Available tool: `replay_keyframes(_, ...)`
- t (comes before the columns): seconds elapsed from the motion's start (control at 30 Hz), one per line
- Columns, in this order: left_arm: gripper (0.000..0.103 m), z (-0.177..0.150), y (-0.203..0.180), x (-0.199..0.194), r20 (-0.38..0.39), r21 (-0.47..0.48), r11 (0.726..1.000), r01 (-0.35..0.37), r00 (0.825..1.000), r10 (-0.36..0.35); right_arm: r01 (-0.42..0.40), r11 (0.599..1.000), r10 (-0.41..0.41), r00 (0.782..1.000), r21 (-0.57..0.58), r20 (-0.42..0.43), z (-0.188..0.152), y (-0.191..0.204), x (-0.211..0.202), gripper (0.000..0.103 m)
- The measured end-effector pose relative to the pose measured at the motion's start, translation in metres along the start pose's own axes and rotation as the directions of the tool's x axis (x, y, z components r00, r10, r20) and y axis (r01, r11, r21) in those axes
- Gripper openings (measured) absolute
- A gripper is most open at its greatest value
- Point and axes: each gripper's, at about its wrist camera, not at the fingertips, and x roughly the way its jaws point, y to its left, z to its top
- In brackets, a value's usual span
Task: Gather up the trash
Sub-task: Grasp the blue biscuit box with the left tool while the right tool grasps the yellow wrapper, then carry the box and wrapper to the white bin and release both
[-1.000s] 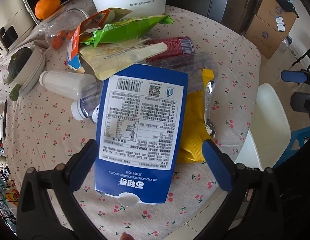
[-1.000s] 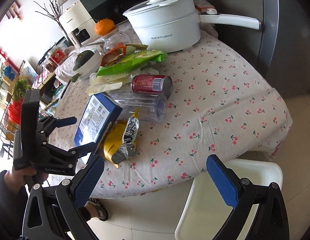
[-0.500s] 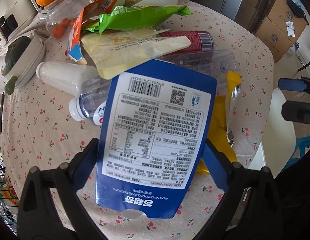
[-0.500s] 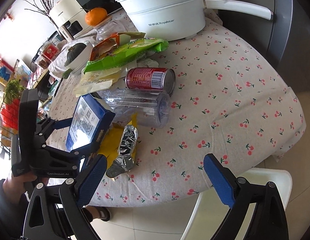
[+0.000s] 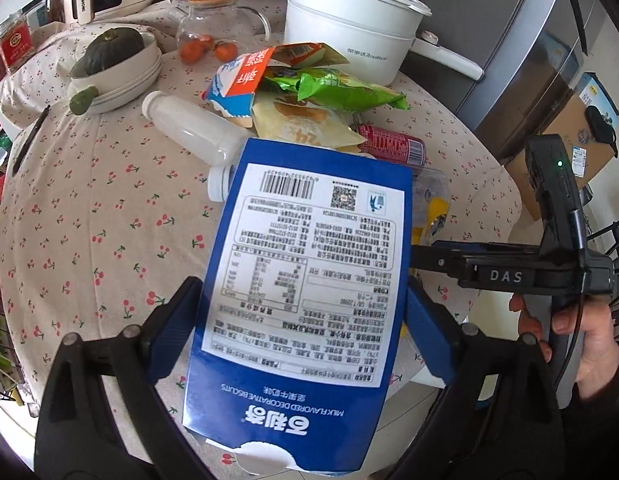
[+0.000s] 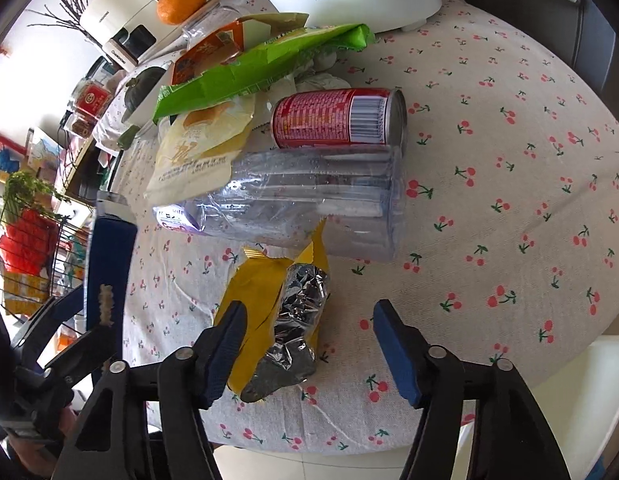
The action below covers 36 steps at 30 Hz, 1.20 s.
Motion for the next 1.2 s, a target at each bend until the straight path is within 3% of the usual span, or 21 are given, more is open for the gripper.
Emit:
replay_keyframes(0.03, 0.096, -0.002, 0.002, -0.002, 0.004, -0.009, 1.000, 0.005, 1.000, -0.005, -0.003, 1.000, 0.003, 1.000, 0.006, -0.012, 0.000, 0.000, 0.006, 0.044)
replay_keyframes(0.1, 0.096, -0.005, 0.008, -0.004, 0.007, -0.031, 0.999, 0.010, 1.000, -0.010, -0.020, 1.000, 0.021, 1.000, 0.015, -0.013, 0.000, -0.001, 0.011, 0.020)
replay_keyframes(0.2, 0.096, -0.007, 0.011, -0.007, 0.014, -0.060, 0.998, 0.015, 1.000, -0.014, -0.033, 0.999, 0.033, 0.999, 0.021, 0.015, 0.000, 0.001, 0.004, 0.012)
replay_keyframes(0.53, 0.096, -0.012, -0.006, -0.026, 0.054, -0.036, 0.997, 0.073, 0.996, -0.071, -0.024, 0.999, 0.028, 0.986, -0.027, 0.166, -0.021, 0.005, -0.062, 0.009)
replay_keyframes(0.73, 0.096, -0.011, -0.058, -0.020, 0.024, 0.038, 0.980, 0.195, 0.980, -0.196, 0.057, 0.997, -0.066, 0.961, 0.042, 0.269, -0.046, -0.046, -0.122, 0.009)
replay_keyframes(0.97, 0.096, -0.027, -0.164, 0.005, -0.096, 0.229, 0.914, 0.334, 0.942, -0.321, 0.157, 0.960, -0.225, 0.923, 0.231, 0.311, -0.094, -0.136, -0.180, 0.009)
replay_keyframes(1.1, 0.096, -0.043, -0.215, 0.026, -0.180, 0.312, 0.872, 0.377, 0.925, -0.335, 0.194, 0.929, -0.292, 0.907, 0.314, 0.303, -0.119, -0.175, -0.199, 0.009)
replay_keyframes(1.2, 0.096, -0.052, -0.241, 0.047, -0.233, 0.346, 0.854, 0.389, 0.917, -0.324, 0.253, 0.898, -0.366, 0.883, 0.360, 0.293, -0.135, -0.196, -0.210, 0.009)
